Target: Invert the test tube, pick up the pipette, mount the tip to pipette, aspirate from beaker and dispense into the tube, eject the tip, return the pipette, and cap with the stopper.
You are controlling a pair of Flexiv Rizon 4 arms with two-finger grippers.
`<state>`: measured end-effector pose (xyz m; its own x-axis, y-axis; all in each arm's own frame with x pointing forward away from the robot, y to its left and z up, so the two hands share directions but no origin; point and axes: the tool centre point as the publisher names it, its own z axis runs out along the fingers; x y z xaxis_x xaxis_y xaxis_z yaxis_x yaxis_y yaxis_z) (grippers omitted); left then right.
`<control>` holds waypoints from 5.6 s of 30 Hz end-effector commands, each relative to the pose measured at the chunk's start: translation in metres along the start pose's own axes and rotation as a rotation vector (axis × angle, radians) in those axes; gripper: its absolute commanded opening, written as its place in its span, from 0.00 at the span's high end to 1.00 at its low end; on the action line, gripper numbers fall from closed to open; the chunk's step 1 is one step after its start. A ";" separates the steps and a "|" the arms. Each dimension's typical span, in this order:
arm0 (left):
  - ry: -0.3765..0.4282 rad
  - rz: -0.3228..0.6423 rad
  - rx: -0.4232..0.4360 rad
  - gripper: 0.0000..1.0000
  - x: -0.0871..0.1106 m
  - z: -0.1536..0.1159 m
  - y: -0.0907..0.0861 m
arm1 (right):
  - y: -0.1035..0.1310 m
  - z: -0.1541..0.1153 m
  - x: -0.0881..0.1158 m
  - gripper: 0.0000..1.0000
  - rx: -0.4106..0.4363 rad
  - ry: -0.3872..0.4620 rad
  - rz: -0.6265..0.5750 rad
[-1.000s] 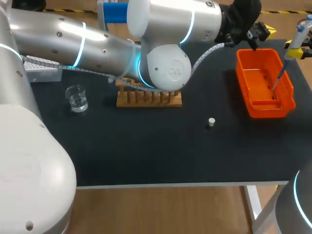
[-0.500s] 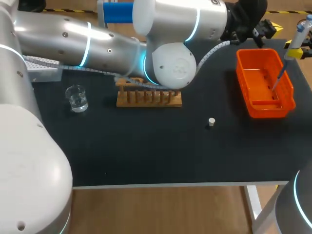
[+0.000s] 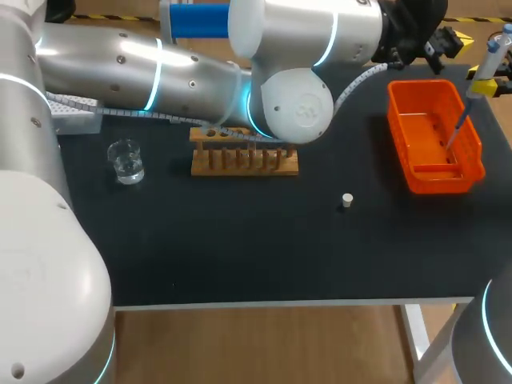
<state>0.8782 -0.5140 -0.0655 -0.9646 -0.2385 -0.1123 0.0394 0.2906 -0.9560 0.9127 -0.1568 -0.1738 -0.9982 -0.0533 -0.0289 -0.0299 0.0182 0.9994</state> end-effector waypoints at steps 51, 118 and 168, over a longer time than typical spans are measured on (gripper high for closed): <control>0.092 -0.022 0.108 1.00 -0.009 0.021 -0.004 | 0.020 -0.004 -0.006 1.00 -0.002 0.010 -0.044; 0.155 -0.027 0.249 1.00 -0.020 0.061 -0.029 | 0.024 -0.004 -0.005 1.00 -0.011 0.009 -0.049; 0.154 -0.093 0.240 1.00 -0.019 0.074 0.008 | 0.024 -0.004 -0.005 1.00 -0.011 0.009 -0.049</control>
<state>0.9114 -0.5744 -0.0757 -0.9673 -0.2529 -0.0208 -0.0484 0.2647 -0.9631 0.9162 -0.1592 -0.1596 -0.9954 -0.0561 -0.0777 -0.0780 0.0032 0.9969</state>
